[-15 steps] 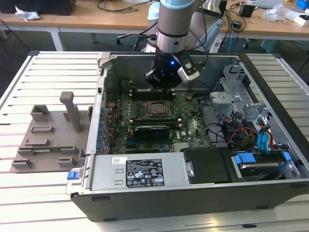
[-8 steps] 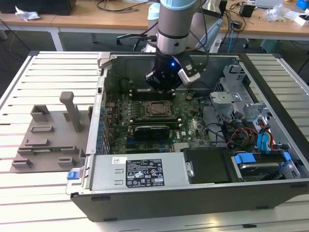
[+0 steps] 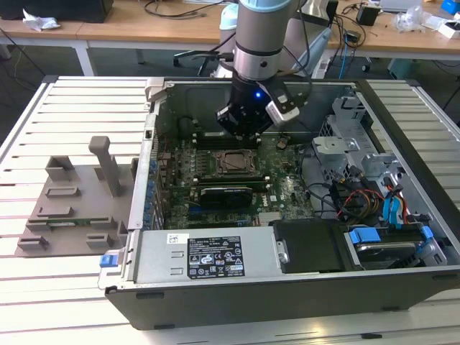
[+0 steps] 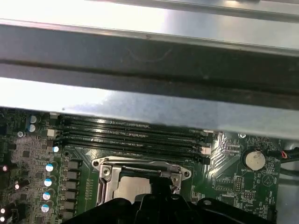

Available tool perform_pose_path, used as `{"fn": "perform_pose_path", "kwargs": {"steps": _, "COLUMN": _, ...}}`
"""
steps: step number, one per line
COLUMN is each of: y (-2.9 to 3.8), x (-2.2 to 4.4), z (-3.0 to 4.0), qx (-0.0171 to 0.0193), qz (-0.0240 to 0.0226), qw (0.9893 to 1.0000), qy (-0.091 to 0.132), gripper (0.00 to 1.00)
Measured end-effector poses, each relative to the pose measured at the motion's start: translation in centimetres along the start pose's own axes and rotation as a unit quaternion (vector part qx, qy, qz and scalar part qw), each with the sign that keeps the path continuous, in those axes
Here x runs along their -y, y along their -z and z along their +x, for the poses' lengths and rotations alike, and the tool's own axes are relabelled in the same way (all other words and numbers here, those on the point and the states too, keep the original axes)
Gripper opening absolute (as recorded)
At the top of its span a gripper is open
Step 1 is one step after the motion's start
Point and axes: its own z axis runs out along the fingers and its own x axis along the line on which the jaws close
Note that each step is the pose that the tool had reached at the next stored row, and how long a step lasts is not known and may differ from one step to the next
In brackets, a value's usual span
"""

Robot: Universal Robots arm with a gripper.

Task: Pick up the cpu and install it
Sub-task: 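Install the first cpu locking lever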

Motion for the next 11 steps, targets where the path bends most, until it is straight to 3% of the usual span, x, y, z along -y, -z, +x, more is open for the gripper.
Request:
{"fn": "perform_pose_path", "kwargs": {"steps": 1, "y": 0.08, "x": 0.02, "z": 0.01, "qx": -0.0006, "qz": 0.0051, "qw": 1.0, "qy": 0.0, "gripper": 0.11}}
{"fn": "perform_pose_path", "kwargs": {"steps": 2, "y": 0.22, "x": 0.06, "z": 0.01, "qx": -0.0019, "qz": 0.0177, "qw": 0.9998, "qy": 0.0, "gripper": 0.11}}
{"fn": "perform_pose_path", "kwargs": {"steps": 4, "y": 0.41, "x": 0.09, "z": 0.02, "qx": -0.0031, "qz": 0.028, "qw": 0.9996, "qy": 0.0, "gripper": 0.11}}
{"fn": "perform_pose_path", "kwargs": {"steps": 7, "y": 1.06, "x": 0.1, "z": 0.03, "qx": -0.0032, "qz": 0.0325, "qw": 0.9995, "qy": 0.0, "gripper": 0.11}}
{"fn": "perform_pose_path", "kwargs": {"steps": 11, "y": 2.66, "x": 0.1, "z": 0.05, "qx": -0.0031, "qz": 0.0343, "qw": 0.9994, "qy": 0.0, "gripper": 0.11}}
